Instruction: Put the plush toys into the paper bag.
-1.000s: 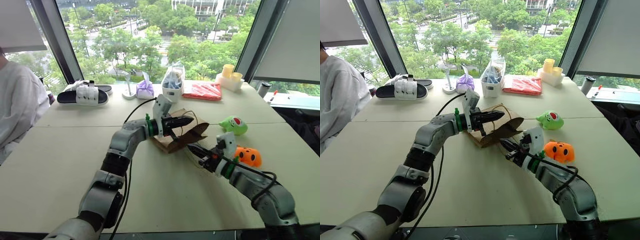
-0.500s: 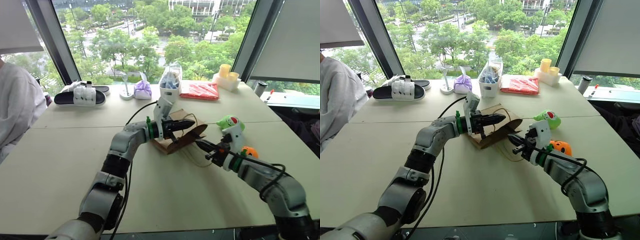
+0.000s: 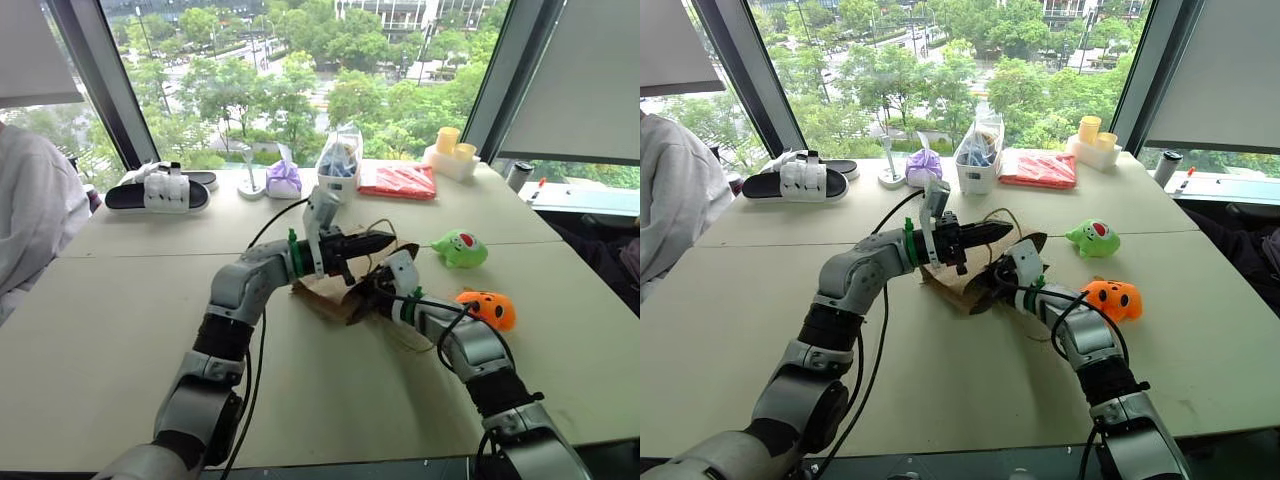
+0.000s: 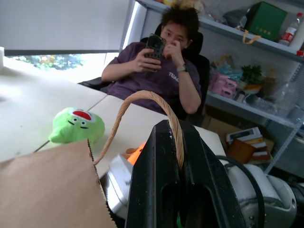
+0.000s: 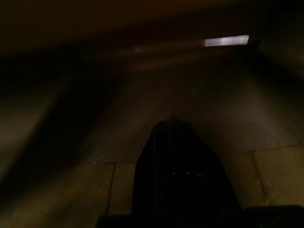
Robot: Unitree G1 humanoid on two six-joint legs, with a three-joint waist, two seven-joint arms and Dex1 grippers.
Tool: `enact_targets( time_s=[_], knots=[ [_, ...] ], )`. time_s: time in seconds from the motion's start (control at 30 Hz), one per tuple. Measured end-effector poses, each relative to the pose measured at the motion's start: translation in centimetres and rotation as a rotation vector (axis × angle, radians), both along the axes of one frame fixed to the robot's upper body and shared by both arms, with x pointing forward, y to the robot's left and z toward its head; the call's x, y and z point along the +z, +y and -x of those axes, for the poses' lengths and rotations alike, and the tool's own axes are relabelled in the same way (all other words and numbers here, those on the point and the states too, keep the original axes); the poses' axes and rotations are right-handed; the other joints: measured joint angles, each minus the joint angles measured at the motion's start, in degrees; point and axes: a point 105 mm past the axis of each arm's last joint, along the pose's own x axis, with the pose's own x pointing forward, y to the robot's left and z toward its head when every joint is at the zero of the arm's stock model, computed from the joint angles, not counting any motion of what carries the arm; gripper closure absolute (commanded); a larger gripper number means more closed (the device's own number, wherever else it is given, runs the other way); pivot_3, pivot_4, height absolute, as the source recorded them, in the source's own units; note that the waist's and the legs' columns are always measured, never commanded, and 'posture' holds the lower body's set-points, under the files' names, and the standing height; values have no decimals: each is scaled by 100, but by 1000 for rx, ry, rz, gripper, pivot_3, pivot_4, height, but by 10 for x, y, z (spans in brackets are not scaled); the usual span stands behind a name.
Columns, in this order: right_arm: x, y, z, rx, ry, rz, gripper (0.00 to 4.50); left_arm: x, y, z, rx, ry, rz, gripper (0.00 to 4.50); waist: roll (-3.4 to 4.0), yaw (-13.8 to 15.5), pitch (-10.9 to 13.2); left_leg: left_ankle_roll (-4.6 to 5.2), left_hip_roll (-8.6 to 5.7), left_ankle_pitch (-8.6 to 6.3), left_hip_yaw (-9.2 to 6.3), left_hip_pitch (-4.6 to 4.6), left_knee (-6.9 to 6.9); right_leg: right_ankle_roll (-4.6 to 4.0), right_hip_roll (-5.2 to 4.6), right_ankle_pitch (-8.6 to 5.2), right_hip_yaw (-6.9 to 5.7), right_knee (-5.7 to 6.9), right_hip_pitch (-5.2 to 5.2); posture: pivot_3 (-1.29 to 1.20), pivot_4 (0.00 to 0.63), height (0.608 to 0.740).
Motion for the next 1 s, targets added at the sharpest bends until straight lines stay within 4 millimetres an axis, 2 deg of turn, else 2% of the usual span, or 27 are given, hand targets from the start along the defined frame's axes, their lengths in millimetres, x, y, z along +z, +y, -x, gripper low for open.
enact_targets(
  time_s=[0.17,0.43,0.53,0.7,0.83,0.9,1.0],
  knots=[
    [-5,5,4,6,2,-15,4500,20,-4,5,-28,-75,8,4472,1,-13,-1,0,0,0,0,6,-3,0,0,0,0,0,4,0,150,740],
    [-7,13,9,-6,4,-47,4500,40,-20,43,-205,-146,49,4472,2,-24,-1,0,1,0,1,7,-2,0,1,0,3,2,3,0,150,740],
    [-8,14,10,-7,3,-46,4500,42,-26,51,-237,-141,64,4472,2,-23,-1,0,1,0,1,8,-2,0,1,0,3,2,4,0,150,740],
    [-9,15,11,-16,6,-62,4500,25,-27,42,-194,-100,39,4472,2,-21,-2,0,1,0,1,10,-1,-1,2,1,3,4,6,0,150,740],
    [-5,15,20,-2,-4,-99,4500,7,-23,17,-76,-70,-2,4472,2,-4,-2,0,0,0,1,7,0,-1,2,1,3,2,4,0,150,740],
    [3,18,27,21,-15,-138,4500,0,-20,8,-36,-62,-20,4472,2,-4,-1,0,0,0,1,4,-2,-1,2,1,4,2,0,0,150,740],
    [31,21,42,58,-71,-218,4500,-9,-17,-2,1,-48,-36,4472,2,3,-1,3,0,-2,-3,3,-3,-1,2,1,3,1,0,0,150,740]
  ],
)
